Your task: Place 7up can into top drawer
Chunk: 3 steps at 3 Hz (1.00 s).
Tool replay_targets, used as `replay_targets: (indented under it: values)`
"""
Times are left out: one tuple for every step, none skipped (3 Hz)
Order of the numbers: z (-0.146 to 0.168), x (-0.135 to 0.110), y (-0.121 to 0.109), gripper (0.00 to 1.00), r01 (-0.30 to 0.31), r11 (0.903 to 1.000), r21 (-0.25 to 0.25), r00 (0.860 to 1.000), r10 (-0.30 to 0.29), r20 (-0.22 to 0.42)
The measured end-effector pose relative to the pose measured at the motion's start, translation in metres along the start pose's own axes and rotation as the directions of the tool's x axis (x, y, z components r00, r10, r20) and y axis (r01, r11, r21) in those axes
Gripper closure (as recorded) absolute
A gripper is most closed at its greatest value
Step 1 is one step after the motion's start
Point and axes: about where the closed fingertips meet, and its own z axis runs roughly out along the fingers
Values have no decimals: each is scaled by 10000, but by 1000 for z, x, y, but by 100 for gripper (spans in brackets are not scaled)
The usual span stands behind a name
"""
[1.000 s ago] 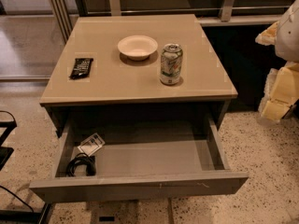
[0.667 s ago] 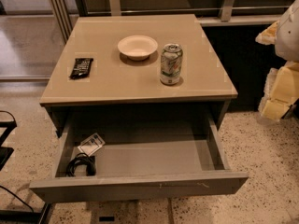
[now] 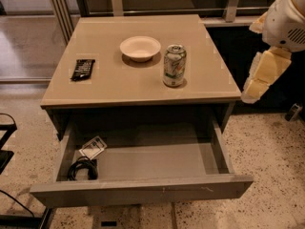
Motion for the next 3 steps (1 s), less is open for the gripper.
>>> replay_targets:
  values:
    - [20,-26,-32,0,-161,9998,149,9972,150,735]
    - [41,-55,-54,0,-236,9995,204,9889,203,1475]
    - [63,-80,-71,0,-204,9992,340,9733,121,2291]
